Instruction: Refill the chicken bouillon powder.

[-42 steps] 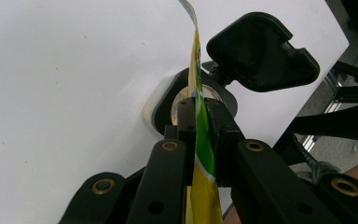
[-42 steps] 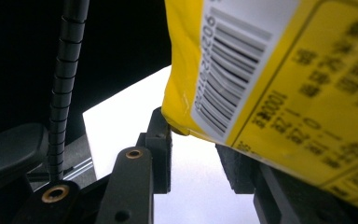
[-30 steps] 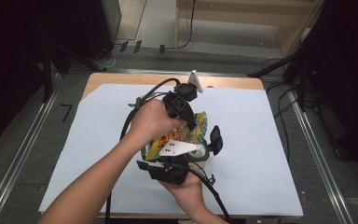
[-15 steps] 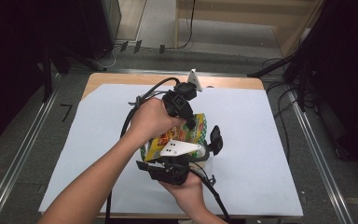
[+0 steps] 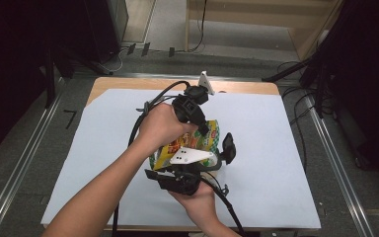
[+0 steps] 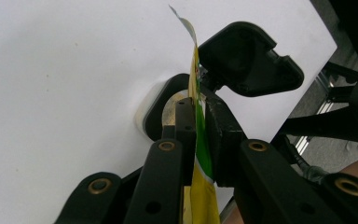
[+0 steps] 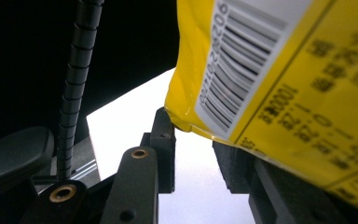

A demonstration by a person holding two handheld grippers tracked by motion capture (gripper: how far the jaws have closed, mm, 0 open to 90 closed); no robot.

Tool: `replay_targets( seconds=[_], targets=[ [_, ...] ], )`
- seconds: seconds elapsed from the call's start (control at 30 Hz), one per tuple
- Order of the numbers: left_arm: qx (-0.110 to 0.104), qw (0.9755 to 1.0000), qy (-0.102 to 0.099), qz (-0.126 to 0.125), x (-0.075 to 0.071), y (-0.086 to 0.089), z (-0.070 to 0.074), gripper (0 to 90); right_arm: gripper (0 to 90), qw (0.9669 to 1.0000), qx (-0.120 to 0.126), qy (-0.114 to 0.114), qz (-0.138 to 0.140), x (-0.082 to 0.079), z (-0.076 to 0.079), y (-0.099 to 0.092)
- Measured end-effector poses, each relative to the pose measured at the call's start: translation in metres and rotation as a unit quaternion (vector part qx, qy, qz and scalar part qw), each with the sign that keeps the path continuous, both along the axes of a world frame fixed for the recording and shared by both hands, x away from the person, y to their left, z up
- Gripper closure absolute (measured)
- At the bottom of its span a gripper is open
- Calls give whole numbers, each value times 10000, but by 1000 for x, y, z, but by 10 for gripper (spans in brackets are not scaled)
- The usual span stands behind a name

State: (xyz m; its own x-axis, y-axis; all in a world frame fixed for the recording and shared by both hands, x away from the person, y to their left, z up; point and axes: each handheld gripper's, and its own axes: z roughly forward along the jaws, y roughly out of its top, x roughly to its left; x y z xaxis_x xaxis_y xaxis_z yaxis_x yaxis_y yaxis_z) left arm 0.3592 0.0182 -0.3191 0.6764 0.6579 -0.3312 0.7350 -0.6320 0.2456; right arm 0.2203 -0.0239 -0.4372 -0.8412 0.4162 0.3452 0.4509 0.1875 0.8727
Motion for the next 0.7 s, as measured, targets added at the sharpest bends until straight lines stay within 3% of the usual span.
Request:
replay_targets(
  seconds=[0.7],
  targets=[
    [57,10000,-2,-40,-1,-1,0,839,717,10000,22,49,-8,-1,1,1]
  ],
)
